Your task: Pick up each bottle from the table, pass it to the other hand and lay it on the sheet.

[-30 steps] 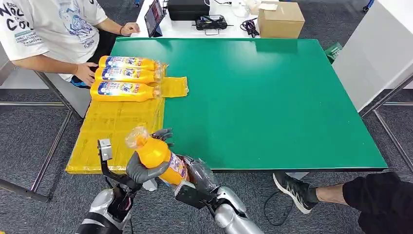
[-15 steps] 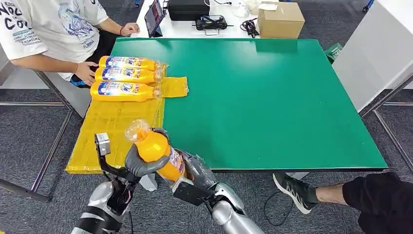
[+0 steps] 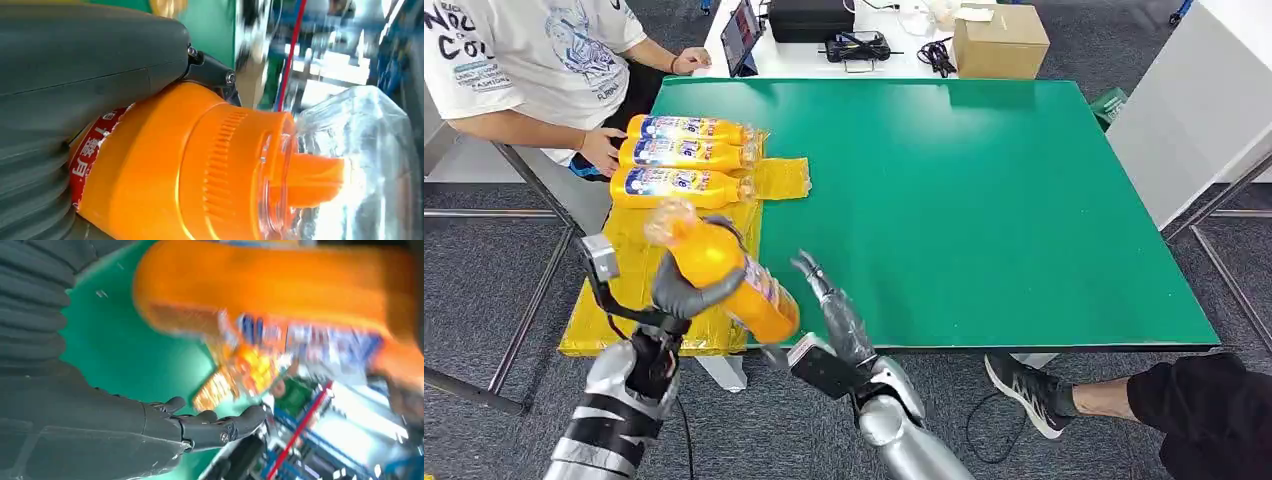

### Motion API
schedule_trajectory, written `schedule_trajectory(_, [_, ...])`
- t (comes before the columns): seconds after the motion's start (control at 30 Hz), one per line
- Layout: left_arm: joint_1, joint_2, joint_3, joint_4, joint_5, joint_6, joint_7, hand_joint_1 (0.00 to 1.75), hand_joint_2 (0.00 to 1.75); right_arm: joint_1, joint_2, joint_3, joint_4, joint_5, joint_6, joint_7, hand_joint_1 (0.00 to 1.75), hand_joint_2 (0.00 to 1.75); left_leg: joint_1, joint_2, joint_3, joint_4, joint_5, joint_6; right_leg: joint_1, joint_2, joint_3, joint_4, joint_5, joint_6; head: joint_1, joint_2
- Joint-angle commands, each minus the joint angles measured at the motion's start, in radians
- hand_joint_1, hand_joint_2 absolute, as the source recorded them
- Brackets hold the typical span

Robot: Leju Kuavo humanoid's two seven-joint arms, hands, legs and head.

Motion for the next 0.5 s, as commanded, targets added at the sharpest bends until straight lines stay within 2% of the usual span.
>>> schedule_trajectory(0.03, [-0.134,0.023,0.138,0.069,-0.027,0.099,0.021,1.75,1.75,0.019,-0.040,-0.090,-0.187,-0.077,0.005,-0.002,0.00,0.00,0.001,0.000,0.003,0.001,-0.002,-0.001,0.001,0.000,0.004,0.001,-0.002,-0.002,0.000,0.000])
schedule_trajectory(0.07, [-0.131,0.021,0.140,0.072,-0.037,0.110,0.019,1.75,1.75,0.025,-0.041,-0.093,-0.194,-0.080,0.006,-0.002,0.00,0.00,0.001,0.000,0.003,0.000,-0.001,-0.001,0.001,0.000,0.003,0.000,-0.001,-0.001,0.000,0.000])
schedule_trajectory(0.17, [-0.160,0.043,0.124,0.059,-0.295,0.300,-0.051,1.75,1.75,0.054,-0.047,-0.129,-0.295,-0.118,-0.024,-0.053,0.00,0.00,0.001,-0.001,0.003,0.000,-0.002,-0.001,0.001,-0.001,0.004,0.000,-0.002,-0.001,0.000,0.000])
schedule_trajectory(0.3, [-0.215,0.039,0.134,0.106,-0.544,0.461,-0.049,1.75,1.75,0.102,-0.048,-0.164,-0.494,-0.161,-0.047,-0.074,0.00,0.00,0.001,-0.002,0.002,0.002,-0.002,-0.001,0.001,-0.003,0.003,0.002,-0.003,-0.002,0.000,0.000])
schedule_trajectory(0.4, [-0.280,0.071,0.068,0.181,-0.908,0.657,-0.059,1.75,1.75,0.117,-0.037,-0.163,-0.584,-0.197,-0.068,-0.096,0.00,0.00,0.001,-0.002,0.002,0.002,-0.002,-0.001,0.001,-0.003,0.003,0.002,-0.003,-0.002,0.000,0.000])
schedule_trajectory(0.5, [-0.345,0.097,0.010,0.309,-1.194,0.753,-0.044,1.75,1.75,0.095,-0.038,-0.138,-0.580,-0.211,-0.063,-0.088,0.00,0.00,0.001,-0.003,0.004,0.002,-0.002,-0.002,0.001,-0.003,0.006,0.002,-0.003,-0.003,0.000,0.000])
